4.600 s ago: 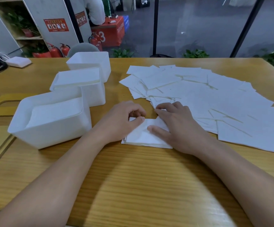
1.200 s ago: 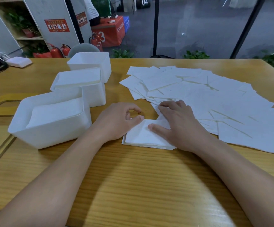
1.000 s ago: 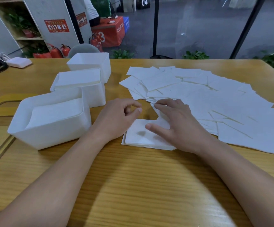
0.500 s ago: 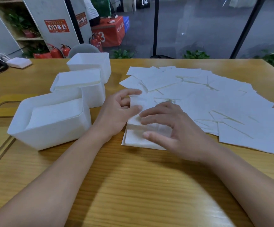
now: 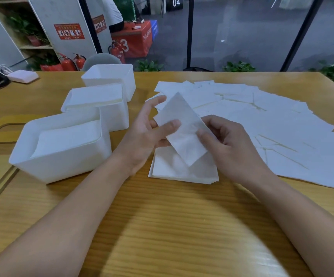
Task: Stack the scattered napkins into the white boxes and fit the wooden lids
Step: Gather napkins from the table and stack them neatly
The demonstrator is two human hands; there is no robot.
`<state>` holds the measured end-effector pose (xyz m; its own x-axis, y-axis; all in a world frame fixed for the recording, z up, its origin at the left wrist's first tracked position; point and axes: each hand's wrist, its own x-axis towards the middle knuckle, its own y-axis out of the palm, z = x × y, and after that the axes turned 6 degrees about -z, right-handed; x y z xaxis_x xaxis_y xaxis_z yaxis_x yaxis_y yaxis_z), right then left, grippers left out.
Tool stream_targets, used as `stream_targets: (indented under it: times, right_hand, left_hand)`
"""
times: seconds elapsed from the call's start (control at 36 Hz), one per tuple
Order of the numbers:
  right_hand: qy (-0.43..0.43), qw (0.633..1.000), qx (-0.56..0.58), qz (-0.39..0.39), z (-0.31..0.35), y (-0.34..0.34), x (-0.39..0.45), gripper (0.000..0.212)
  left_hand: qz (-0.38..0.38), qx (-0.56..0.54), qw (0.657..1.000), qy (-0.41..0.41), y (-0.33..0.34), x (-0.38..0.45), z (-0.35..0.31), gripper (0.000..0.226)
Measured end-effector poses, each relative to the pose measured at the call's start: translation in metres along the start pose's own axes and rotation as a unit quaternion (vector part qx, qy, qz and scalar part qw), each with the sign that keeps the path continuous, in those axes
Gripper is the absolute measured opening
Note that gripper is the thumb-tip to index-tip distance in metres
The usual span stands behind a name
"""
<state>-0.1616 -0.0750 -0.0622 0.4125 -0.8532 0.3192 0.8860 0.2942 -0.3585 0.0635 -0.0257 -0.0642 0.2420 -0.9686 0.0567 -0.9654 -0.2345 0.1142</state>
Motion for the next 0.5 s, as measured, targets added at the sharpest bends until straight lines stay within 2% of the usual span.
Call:
stream_targets:
  times: [0.11, 0.19, 0.28, 0.5]
  right_hand:
    - [0.026, 0.995, 0.001, 0.094, -0.003, -0.006, 0.001, 0.021]
    - [0.045, 0.997, -0.011, 0.065, -0.007, -0.011, 0.005, 0.023]
    - [0.065, 0.998, -0.014, 0.023, -0.010, -0.020, 0.008, 0.023]
    - [0.072, 0.980, -0.183, 0.042, -0.021, -0.016, 0.006, 0.026]
  left_hand:
    - [0.001, 0.044, 0.999, 0.020, -0.005, 0.001, -0.005, 0.052]
    - [0.007, 0.134, 0.990, 0.040, -0.008, -0.001, -0.004, 0.028]
    - [0.012, 0.250, 0.967, 0.058, -0.014, 0.003, 0.000, 0.012]
    - [0.028, 0.387, 0.919, 0.067, -0.018, 0.005, 0.007, 0.004]
